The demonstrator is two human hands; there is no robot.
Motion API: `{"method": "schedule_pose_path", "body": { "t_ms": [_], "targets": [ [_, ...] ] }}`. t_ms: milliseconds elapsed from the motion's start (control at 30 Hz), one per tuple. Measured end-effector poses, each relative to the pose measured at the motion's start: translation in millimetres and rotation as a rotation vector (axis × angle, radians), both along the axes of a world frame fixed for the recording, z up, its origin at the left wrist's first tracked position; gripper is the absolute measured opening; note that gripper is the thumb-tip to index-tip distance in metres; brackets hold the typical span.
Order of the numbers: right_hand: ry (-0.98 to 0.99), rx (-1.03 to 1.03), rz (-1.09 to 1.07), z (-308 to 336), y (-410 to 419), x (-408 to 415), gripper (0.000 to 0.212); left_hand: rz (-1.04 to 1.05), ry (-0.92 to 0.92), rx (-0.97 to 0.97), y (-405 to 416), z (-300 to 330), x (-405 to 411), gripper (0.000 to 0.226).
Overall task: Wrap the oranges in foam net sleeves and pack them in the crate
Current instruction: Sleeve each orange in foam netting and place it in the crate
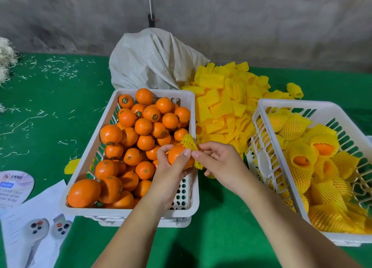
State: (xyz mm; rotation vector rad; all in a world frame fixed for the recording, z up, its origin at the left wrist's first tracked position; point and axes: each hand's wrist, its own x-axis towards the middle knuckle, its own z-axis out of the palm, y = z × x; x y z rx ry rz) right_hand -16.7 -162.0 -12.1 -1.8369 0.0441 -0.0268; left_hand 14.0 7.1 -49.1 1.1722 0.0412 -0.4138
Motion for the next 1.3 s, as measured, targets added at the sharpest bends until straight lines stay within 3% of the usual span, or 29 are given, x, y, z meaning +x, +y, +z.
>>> {"method": "schedule_pose_path", "body": {
  "t_ms": [100,167,333,433,500,633,733,833,900,1000,1233,1300],
  "targets": [
    [-0.056,-0.143,-0.038,0,-4,-1,0.033,0.028,0.021,-0.032,-1,0,1,0.091],
    [-0.023,-0.075,-0.079,0,-6,-1,0.042,0.052,0.038,-0.106,-1,-1,2,0.084],
    [-0.075,-0.154,-0.126,-2,-4,-5,0.014,-0.048,-0.027,-0.063,-6,-3,-2,0.073],
    [-0.094,-0.258,-0.138,-1,-12,-3,0.018,-0.097,-0.064,-0.005,-13,3,-7,0.075],
    [-0.159,-0.291,-0.257,-4,-19,1,0.008,-0.083,-0.048,-0.027,-14,10,-7,0.078],
    [-0.219,-0.275,-0.485,-11,-25,4,0.013,-0.206,-0.051,-0.159,-14,22,-9,0.074],
    [-0.212,-0.291,-0.397,-14,-19,2,0.015,-0.337,-0.069,-0.115,-18,28,-11,0.080],
    [-0.096,-0.111,-0.351,-12,-18,4,0.024,-0.317,-0.060,-0.088,-21,29,-9,0.073],
    [-0.051,-0.022,-0.370,-11,-22,6,0.029,-0.274,-0.095,-0.026,-18,25,-5,0.069],
    [-0.040,0.047,-0.347,-9,-26,6,0.016,-0.213,-0.241,0.182,-18,20,-2,0.065],
    [-0.168,-0.007,-0.351,-2,-20,3,0.002,-0.021,-0.555,0.560,-26,-2,-4,0.069],
    [-0.201,-0.084,-0.322,-2,-17,1,0.010,0.019,-0.615,0.699,-28,-1,-4,0.068]
  ]
}}
